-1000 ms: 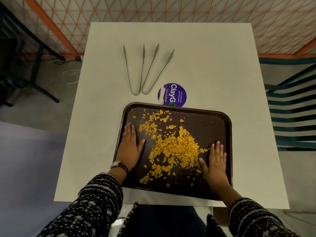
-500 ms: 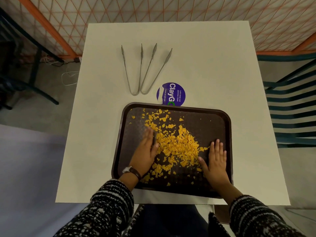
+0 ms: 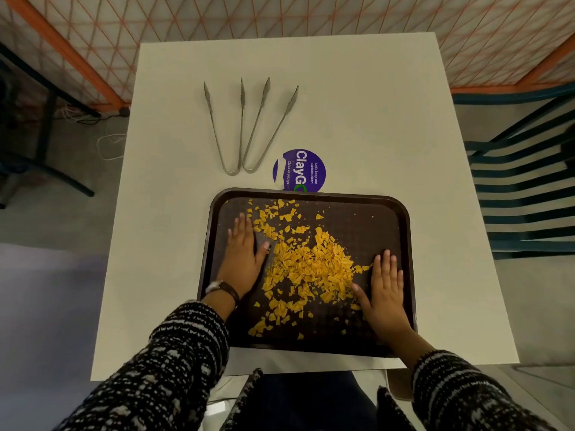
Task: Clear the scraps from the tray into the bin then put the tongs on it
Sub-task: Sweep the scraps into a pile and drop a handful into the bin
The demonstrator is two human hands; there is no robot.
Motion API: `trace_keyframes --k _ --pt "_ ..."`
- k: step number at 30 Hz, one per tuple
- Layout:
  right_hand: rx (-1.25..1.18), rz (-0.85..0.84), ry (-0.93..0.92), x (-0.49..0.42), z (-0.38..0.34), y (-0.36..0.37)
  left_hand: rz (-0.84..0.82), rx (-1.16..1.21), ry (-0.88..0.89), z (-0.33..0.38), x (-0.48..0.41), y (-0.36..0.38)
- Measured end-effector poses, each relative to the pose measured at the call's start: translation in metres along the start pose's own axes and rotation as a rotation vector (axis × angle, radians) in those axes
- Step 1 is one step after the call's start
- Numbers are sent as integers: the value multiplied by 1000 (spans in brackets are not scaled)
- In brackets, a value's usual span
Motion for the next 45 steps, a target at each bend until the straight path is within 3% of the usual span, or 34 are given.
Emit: trace_keyframes --k 7,13,19,22,27,32,38,45 --pt "13 -3 15 0 -2 -1 -255 93 114 29 46 44" --pt "14 -12 20 1 0 0 75 124 -76 -3 -8 -15" --pt "1 -22 12 0 0 2 86 -90 -87 -11 -37 -20" --pt "-8 -19 3 0 1 2 88 -69 -91 -6 -39 -12" --pt "2 -10 5 -1 3 3 -88 46 146 28 -31 10" --pt "-51 17 4 0 2 3 -307 93 222 45 9 39" --pt "-322 140 -72 -13 -19 -36 -31 292 134 36 30 2" --pt "-227 11 -335 -89 -63 -57 42 201 44 -7 50 -1"
Point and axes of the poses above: each hand's wrist, its own x-axis away from the middle knuckle, its own y-axis out of the palm, z = x × y, the point moved 7 cm from there along -x, towards the middle knuckle, and after that the axes turned 3 degrees about x, right-handed, at the moved point
